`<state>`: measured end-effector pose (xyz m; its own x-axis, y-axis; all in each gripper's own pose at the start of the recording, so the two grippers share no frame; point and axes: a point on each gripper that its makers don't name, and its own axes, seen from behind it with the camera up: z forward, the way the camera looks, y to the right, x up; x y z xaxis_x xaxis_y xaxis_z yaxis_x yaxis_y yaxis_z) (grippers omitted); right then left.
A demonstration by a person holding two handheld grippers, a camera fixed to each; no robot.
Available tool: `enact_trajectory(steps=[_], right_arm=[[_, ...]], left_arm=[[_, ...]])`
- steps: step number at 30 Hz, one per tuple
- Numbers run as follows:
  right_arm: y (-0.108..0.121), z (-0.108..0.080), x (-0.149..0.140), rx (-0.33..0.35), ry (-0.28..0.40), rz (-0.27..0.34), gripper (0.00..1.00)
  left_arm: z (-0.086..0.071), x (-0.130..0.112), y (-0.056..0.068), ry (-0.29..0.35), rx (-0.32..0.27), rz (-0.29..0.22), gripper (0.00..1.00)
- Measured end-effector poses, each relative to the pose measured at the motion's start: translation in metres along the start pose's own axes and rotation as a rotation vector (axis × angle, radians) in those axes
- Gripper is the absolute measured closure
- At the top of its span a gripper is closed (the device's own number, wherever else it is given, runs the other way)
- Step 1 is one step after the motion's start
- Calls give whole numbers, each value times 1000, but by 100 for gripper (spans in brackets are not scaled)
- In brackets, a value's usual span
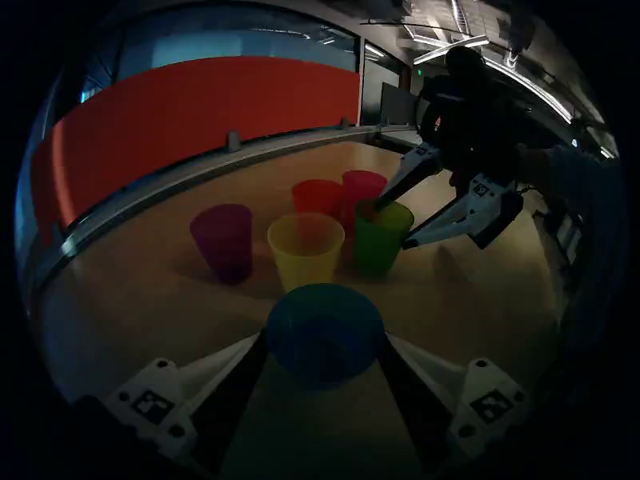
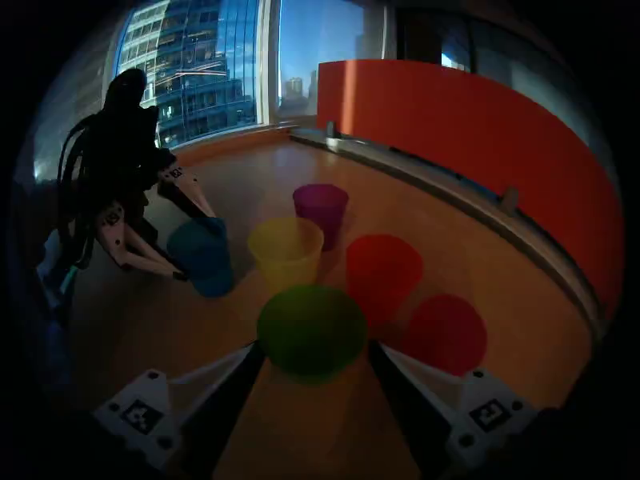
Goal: Pour water
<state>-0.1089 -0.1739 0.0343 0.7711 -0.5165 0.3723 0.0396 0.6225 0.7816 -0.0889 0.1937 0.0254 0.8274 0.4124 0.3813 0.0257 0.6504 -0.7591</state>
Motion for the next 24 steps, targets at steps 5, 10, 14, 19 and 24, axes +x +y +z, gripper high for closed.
enact_trajectory(steps=[5,10,14,19,24], right_arm=[[-2,6,2,5,3,5,0],[-4,10,4,10,6,7,1],[-5,13,5,14,7,9,0],[-6,14,6,15,9,13,0],[-6,15,5,15,9,16,2]], left_arm=[[0,-1,-1,-5,0,2,6],[-1,-3,0,-7,-1,1,6],[-2,-3,0,-8,0,2,6],[-1,-4,1,-10,-5,0,6],[-1,-5,2,-12,-9,-2,6]])
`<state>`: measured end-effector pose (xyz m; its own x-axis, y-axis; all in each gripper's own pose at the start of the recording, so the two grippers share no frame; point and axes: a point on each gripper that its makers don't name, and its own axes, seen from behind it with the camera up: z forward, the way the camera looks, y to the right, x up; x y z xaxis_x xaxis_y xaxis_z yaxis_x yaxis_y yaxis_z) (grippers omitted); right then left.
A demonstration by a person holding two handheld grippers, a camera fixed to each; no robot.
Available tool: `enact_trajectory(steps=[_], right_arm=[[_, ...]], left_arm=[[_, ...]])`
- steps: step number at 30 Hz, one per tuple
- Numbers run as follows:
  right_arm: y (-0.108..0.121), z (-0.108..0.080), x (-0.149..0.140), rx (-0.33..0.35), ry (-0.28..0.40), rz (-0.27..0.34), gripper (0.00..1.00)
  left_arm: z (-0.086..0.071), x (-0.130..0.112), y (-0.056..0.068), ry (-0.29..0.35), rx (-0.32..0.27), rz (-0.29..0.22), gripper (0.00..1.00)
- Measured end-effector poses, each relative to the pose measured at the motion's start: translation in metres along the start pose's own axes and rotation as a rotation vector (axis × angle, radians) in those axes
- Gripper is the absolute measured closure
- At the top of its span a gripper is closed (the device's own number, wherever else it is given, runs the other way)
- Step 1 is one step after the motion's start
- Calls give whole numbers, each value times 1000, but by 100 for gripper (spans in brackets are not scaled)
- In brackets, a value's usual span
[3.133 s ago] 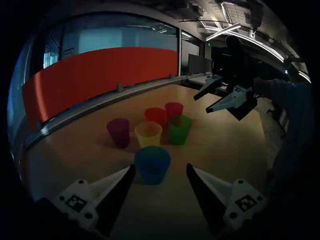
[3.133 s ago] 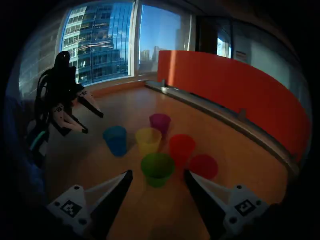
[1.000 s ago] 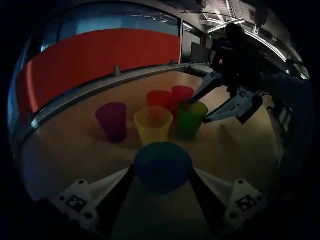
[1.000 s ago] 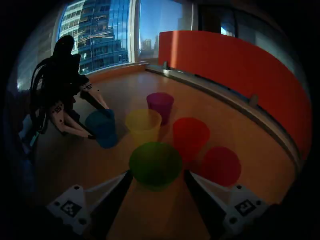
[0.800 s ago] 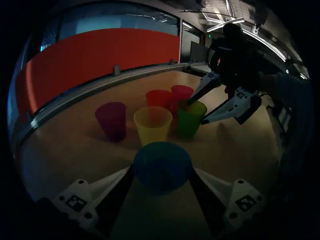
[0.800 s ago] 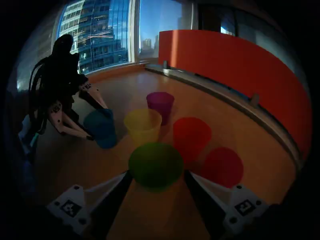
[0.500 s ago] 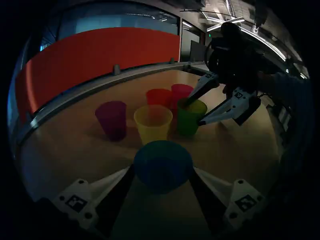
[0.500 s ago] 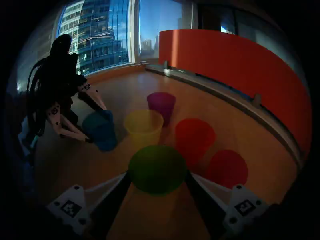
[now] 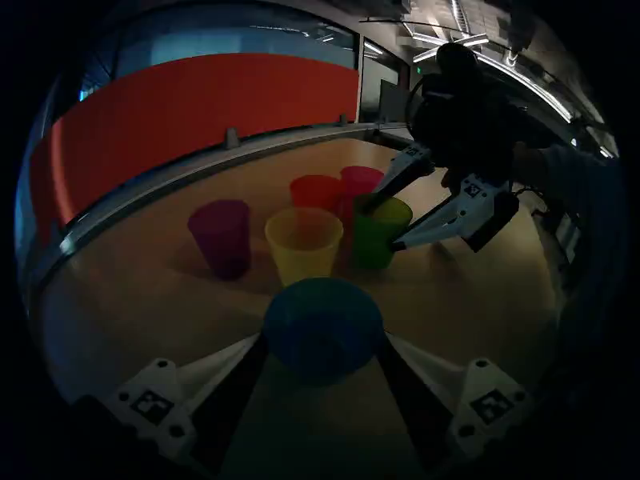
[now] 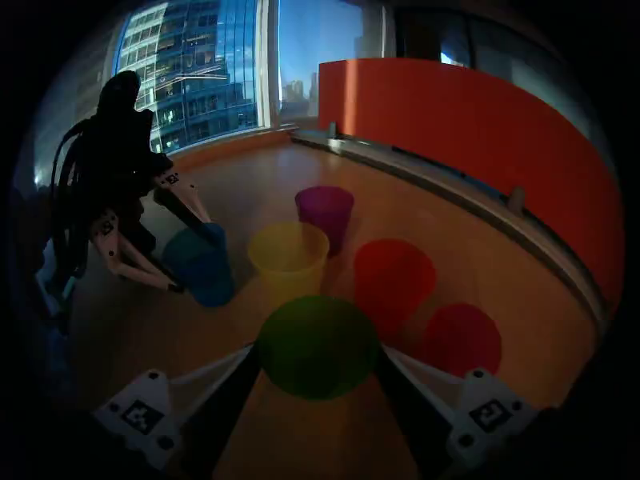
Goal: Pour water
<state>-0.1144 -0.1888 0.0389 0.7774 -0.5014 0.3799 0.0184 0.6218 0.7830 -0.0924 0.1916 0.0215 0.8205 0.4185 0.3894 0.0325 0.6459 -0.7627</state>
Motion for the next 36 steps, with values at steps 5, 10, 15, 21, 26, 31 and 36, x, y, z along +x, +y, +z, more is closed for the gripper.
enact_trajectory(steps=[5,10,15,21,26,31,36], right_arm=[[0,0,0,1,0,4,8],[-1,0,0,4,4,3,9],[-1,0,1,4,12,5,9],[-1,-3,5,6,28,14,9],[-3,-8,7,5,35,14,9],[-5,-15,12,-1,47,10,9],[-6,-24,21,-9,67,6,9]], left_arm=[[1,0,1,-1,-6,-9,14],[2,0,0,3,-12,-19,15],[2,0,1,8,-13,-21,15],[2,1,0,14,-11,-26,15],[0,3,2,24,-14,-35,16],[-5,11,4,46,-17,-40,16],[-12,21,7,75,-16,-39,16]])
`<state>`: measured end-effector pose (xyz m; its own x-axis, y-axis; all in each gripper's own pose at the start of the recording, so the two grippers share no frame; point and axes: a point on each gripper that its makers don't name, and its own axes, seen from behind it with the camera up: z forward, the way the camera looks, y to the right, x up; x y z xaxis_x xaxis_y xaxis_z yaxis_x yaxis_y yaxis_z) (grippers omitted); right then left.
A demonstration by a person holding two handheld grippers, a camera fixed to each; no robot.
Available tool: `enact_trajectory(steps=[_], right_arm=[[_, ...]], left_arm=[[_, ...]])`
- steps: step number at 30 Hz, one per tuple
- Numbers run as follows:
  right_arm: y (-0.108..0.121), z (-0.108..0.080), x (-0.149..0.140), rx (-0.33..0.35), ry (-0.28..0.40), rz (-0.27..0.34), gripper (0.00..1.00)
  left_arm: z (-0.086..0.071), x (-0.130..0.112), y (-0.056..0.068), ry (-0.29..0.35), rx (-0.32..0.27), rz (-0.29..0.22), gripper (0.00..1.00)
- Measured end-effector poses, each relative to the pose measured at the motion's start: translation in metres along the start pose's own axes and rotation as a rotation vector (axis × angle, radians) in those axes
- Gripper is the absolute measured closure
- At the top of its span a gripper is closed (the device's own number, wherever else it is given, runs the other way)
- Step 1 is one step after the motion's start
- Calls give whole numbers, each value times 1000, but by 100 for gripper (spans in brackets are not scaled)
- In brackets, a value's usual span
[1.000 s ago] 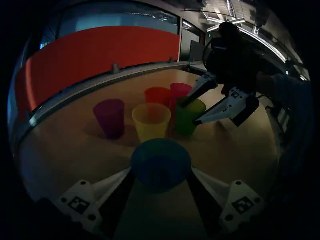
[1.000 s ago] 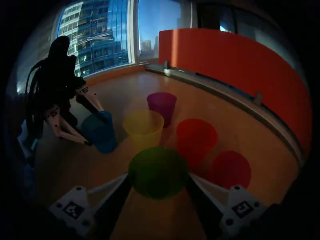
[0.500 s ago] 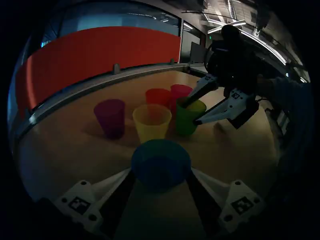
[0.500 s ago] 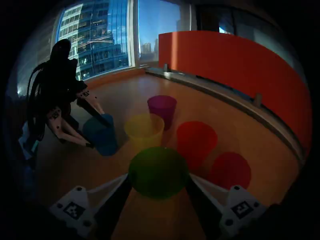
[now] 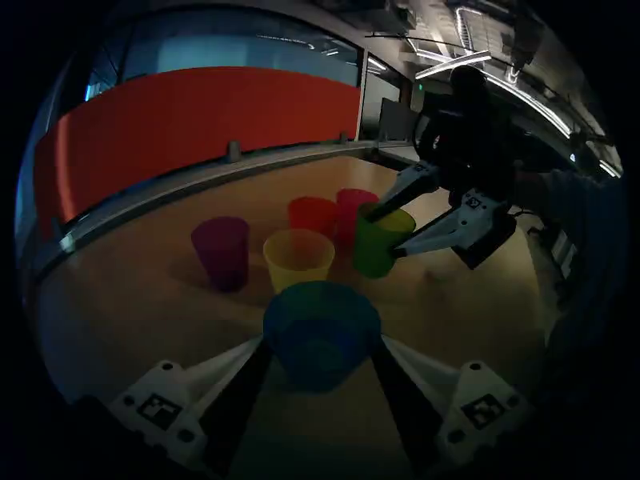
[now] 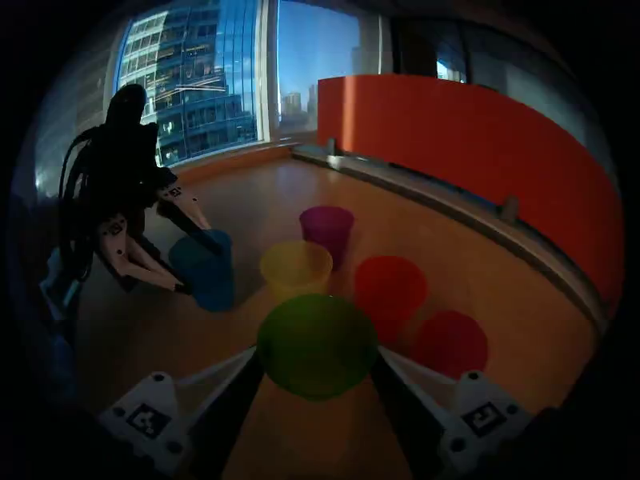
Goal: Pour water
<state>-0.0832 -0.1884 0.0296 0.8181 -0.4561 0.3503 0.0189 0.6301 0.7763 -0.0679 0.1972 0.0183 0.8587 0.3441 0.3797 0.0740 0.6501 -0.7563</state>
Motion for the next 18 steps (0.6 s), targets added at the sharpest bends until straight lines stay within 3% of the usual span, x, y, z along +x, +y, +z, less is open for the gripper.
enact_trajectory(steps=[18], right_arm=[[-4,-50,37,-49,119,-14,10]], left_arm=[[-26,45,8,115,27,46,16]])
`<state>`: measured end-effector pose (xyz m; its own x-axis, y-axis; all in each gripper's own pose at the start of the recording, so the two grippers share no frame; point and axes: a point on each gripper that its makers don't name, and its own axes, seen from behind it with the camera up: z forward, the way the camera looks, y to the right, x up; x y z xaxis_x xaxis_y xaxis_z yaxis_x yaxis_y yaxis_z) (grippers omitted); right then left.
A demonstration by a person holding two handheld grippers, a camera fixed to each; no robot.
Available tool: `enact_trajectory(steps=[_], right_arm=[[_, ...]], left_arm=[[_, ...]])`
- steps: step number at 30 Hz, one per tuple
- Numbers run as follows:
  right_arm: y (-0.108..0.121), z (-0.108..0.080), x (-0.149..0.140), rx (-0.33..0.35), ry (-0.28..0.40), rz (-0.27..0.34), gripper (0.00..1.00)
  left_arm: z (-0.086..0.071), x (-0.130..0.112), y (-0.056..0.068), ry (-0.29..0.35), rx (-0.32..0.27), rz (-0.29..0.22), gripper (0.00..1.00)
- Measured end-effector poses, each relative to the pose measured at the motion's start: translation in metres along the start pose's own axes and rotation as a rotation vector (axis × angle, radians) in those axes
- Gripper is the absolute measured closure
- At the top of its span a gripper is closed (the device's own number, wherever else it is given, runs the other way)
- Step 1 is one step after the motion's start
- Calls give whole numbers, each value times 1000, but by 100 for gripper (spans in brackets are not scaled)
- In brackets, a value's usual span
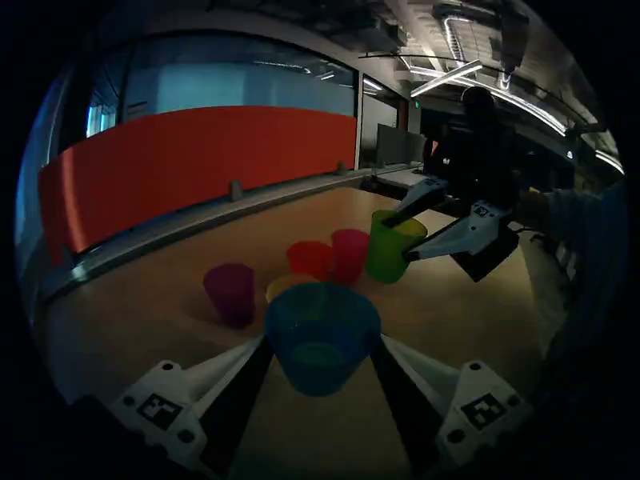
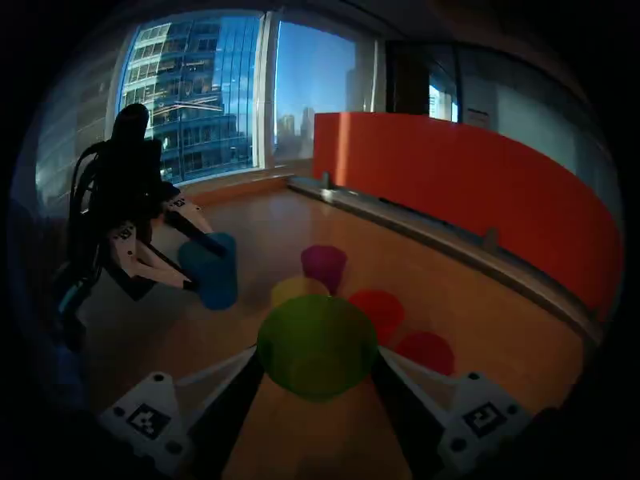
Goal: Pour water
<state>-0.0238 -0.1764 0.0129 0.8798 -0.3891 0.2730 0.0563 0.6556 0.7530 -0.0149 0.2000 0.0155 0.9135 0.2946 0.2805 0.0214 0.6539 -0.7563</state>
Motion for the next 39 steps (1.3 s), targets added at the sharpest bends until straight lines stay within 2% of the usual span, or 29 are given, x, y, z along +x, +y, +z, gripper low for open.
enact_trajectory(steps=[8,20,39], right_arm=[[-4,-22,22,-17,66,-5,10],[-10,-45,45,-35,157,-18,9],[-11,-70,86,-39,314,-12,9]], left_arm=[[-12,20,9,51,6,18,16],[-28,43,18,109,10,36,16],[-31,61,21,157,5,32,16]])
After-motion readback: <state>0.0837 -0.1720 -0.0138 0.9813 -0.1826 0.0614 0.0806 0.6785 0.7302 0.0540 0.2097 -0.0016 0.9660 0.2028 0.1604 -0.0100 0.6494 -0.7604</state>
